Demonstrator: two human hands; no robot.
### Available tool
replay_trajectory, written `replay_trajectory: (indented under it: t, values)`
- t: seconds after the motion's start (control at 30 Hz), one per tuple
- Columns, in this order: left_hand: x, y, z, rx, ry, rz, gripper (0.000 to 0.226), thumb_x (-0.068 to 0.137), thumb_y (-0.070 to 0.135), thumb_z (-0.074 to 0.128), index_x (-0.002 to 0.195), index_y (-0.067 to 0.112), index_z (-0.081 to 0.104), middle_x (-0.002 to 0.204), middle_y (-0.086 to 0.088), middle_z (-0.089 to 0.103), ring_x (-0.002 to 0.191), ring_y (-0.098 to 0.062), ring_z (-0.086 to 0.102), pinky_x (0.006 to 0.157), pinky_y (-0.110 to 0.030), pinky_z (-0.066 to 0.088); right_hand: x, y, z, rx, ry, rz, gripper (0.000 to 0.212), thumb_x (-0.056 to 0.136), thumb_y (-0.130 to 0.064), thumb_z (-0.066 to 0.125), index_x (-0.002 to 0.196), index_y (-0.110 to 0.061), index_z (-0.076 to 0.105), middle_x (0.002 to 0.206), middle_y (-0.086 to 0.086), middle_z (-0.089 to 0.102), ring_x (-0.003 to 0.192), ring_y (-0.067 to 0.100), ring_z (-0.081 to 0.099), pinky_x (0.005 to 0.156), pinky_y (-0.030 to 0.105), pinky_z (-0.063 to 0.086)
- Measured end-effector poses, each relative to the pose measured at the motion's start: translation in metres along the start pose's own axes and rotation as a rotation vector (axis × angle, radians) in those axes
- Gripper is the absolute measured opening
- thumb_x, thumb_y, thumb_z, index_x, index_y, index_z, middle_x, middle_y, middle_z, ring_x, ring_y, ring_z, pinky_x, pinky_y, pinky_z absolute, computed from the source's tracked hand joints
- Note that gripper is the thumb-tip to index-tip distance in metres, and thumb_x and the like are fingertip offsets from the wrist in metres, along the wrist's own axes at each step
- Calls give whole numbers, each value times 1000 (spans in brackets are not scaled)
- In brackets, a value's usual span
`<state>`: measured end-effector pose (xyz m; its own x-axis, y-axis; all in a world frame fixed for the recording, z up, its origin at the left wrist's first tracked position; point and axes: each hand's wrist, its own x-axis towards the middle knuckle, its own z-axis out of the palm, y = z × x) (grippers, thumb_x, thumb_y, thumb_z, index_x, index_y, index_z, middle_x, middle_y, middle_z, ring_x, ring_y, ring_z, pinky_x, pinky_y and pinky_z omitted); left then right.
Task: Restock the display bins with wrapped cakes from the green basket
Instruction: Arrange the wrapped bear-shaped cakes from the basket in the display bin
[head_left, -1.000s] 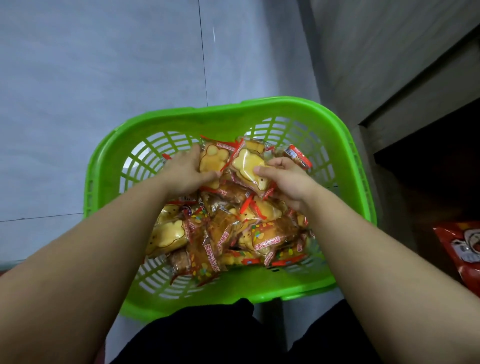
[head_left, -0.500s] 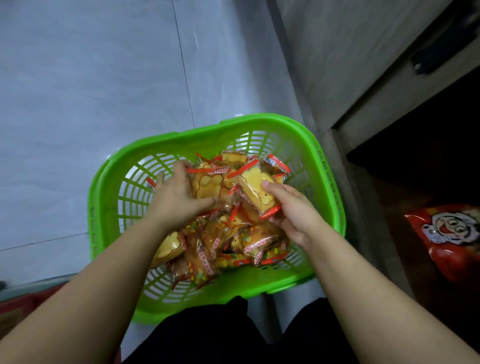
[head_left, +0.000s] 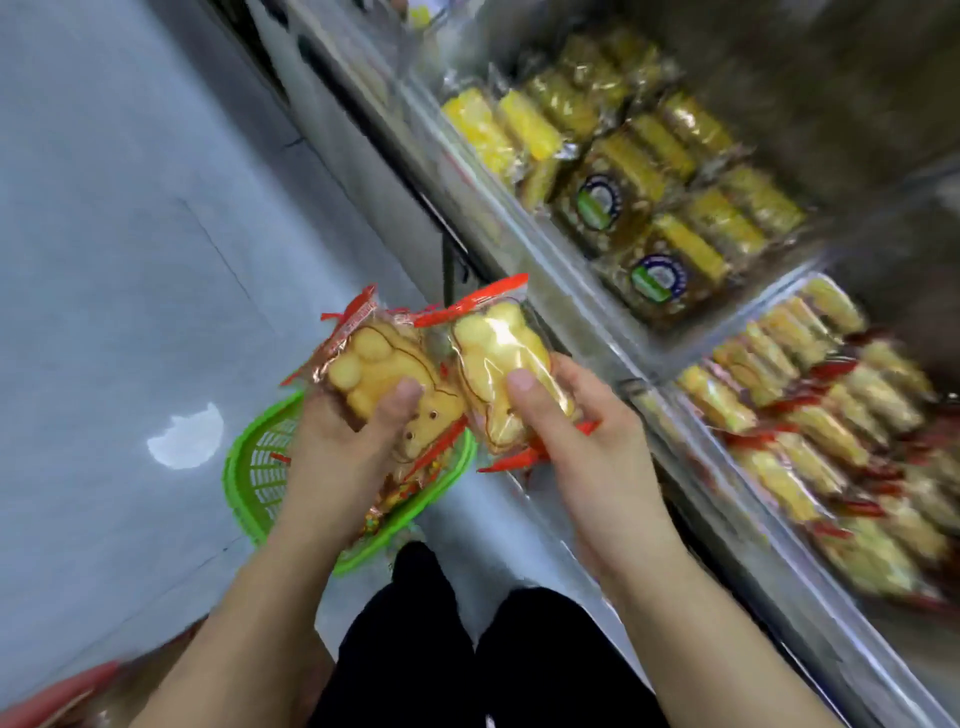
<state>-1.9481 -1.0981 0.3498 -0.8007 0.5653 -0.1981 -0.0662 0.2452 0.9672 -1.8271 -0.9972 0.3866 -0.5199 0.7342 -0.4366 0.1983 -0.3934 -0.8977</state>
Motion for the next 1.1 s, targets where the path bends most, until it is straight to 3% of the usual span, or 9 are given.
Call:
replay_trajectory:
  t: [0.23,0.37,0.43,0.57,0.67,0.77,0.9,0.97,1.1]
  values:
    - [-28,104,105,6,-489,174,17,67,46,70,77,33,68,72,28,68,72,13,62,66,-6,47,-59,-67,-132,-40,294,-157,46,68,-56,68,101,-23,70,94,-6,73,86,10,66,78,32,50]
    - [-33,103,182,247,-725,128,67,57,69,63,105,22,63,99,4,71,97,-16,66,89,-39,51,-76,-47,-204,195,363,4,41,70,-49,69,97,-18,72,88,6,74,78,24,67,75,43,52]
    - [-34,95,213,351,-777,96,77,53,74,62,109,21,61,103,1,70,98,-18,65,90,-42,51,-75,-33,-228,293,395,126,48,70,-45,66,104,-11,69,91,7,74,80,23,68,73,40,54]
    - [-23,78,253,668,-752,177,69,66,65,65,113,15,56,110,-3,65,102,-22,60,79,-24,41,-67,-13,-255,513,432,314,44,69,-41,65,106,-18,65,98,3,74,84,17,71,72,36,55]
    - [-18,72,266,838,-661,346,81,72,53,69,132,6,40,121,-14,58,113,-32,53,85,-31,40,-64,-4,-263,586,483,345,42,72,-40,68,108,-19,63,101,5,74,90,19,71,76,39,55]
    - [-28,76,265,888,-508,613,89,77,38,71,143,5,23,124,-21,47,121,-34,39,102,-39,31,-63,0,-263,573,480,303,45,68,-43,70,107,-21,62,100,2,74,91,18,71,80,41,55]
    - [-53,79,253,760,-541,923,67,81,42,61,134,8,37,120,-13,46,112,-25,36,93,-38,33,-63,1,-259,679,371,231,54,69,-43,69,116,-17,61,108,5,72,98,21,69,79,40,56]
    - [-61,76,251,714,-722,774,67,82,57,54,131,13,42,119,2,49,107,-13,41,87,-30,37,-62,1,-257,742,310,221,56,71,-43,68,120,-15,60,111,8,70,101,23,67,81,41,55]
    - [-60,66,252,429,-949,8,71,72,48,72,131,23,43,105,8,67,84,-8,67,75,-30,54,-61,-1,-251,813,231,209,53,71,-40,68,117,-15,62,111,9,70,99,23,68,77,39,56]
